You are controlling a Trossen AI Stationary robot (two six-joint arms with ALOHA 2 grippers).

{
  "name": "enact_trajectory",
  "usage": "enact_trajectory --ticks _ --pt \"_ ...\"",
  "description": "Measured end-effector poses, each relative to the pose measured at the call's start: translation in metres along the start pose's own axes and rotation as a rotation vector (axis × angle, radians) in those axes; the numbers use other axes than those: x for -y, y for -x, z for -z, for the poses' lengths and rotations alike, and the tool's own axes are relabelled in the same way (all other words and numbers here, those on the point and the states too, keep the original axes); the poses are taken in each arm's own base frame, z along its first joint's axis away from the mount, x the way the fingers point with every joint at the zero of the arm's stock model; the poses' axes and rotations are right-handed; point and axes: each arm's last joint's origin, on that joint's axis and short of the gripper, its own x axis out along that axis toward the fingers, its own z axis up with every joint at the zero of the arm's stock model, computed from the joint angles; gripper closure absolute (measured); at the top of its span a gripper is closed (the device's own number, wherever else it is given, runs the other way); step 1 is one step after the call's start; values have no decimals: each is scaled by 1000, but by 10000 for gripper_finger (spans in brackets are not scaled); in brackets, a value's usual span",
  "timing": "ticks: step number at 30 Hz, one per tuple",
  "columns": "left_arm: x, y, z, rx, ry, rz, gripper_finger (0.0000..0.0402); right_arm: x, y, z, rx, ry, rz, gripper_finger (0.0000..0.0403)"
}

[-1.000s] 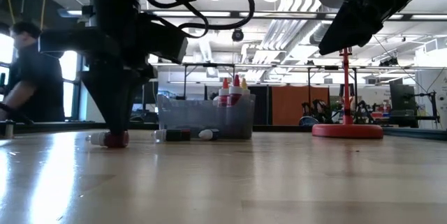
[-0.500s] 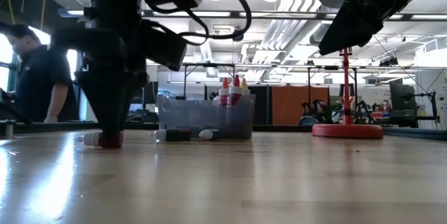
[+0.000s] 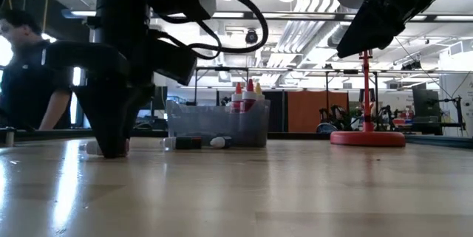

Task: Pick & Place food coloring
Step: Put the small orange food coloring bottle into the black bin

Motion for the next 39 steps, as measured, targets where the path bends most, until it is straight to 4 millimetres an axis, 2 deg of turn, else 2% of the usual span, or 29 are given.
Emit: enact_trajectory --ticks 7,11,15,20,26,30,33,39 --pt "0 6 -6 18 -63 -40 329 0 0 -1 6 -3 -2 253" --pt "-7 24 -17 27 -79 -98 329 0 0 -1 7 -3 -2 253" --pt "-21 46 -31 51 -93 -201 324 0 0 -1 7 -3 -2 253" --pt "-56 70 -54 105 -116 -318 324 0 0 -1 7 -1 -2 253" --pt "-113 85 -72 114 -127 -366 323 0 0 -1 7 0 -2 253" --pt "-152 84 -74 96 -77 -302 323 0 0 -1 6 0 -2 253" --pt "-174 75 -77 81 -16 -249 323 0 0 -1 7 0 -2 253" --pt "-193 52 -81 37 52 -212 323 0 0 -1 6 1 -2 253"
